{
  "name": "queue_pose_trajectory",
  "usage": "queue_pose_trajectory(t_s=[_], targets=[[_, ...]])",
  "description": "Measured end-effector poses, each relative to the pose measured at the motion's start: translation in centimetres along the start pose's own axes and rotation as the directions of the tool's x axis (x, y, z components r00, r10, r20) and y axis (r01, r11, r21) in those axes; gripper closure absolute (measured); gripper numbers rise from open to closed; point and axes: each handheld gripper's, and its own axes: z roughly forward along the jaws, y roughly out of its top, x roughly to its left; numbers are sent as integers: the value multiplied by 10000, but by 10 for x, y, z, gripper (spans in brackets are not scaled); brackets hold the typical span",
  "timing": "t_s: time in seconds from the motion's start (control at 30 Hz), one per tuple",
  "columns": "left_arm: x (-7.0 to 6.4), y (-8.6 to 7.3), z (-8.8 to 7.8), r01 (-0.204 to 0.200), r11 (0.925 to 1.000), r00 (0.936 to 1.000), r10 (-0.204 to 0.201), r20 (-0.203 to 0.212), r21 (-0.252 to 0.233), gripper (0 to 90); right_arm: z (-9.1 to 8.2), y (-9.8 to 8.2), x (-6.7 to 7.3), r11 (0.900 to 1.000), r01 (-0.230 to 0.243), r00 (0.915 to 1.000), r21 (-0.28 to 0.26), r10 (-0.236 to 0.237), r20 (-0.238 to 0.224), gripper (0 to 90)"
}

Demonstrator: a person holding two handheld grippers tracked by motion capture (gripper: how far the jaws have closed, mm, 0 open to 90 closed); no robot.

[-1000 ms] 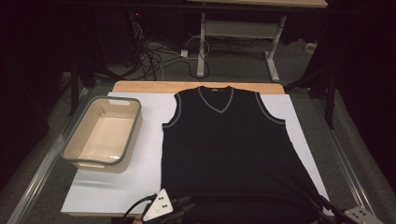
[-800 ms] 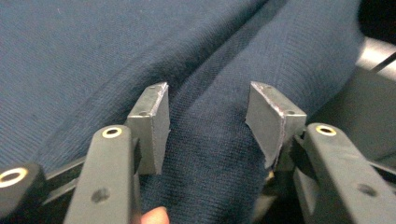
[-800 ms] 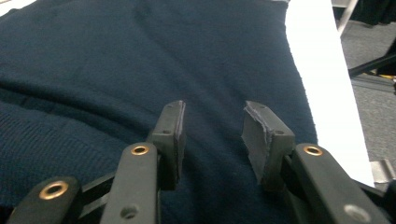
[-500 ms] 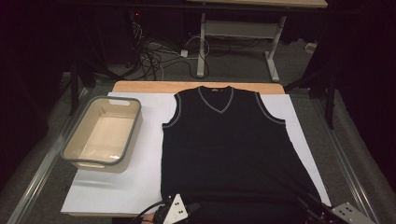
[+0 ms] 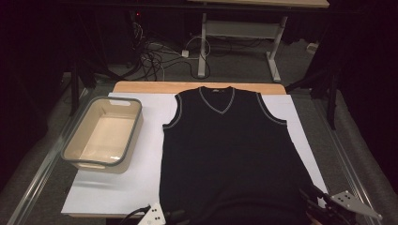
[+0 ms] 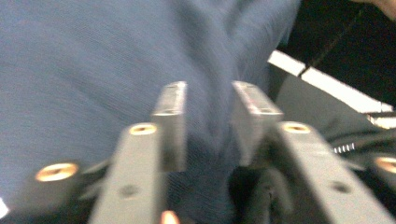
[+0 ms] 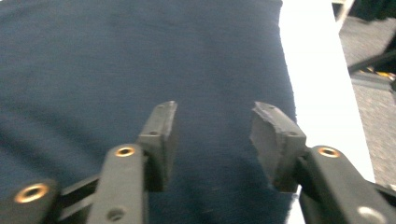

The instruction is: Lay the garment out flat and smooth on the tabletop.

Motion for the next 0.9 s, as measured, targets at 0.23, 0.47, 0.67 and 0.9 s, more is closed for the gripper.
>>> queue_pose_trajectory(t_s=[0.23,0.47,0.67,0.9], targets=[[58,15,4,1343,9808,9458,-844,-3135,1412,338,28,9,-33,9951,-473,9964,869,409,740,425],[55,16,17,444,9859,9617,15,-2742,1611,775,32,8,-32,9948,-456,9982,907,419,423,868],[55,6,-11,370,9883,9644,34,-2644,1477,825,10,-4,-18,9990,-72,9993,448,55,381,882],[47,-21,-59,609,9929,9633,-317,-2665,1019,827,-39,-20,13,9996,222,9997,183,-221,-91,879]])
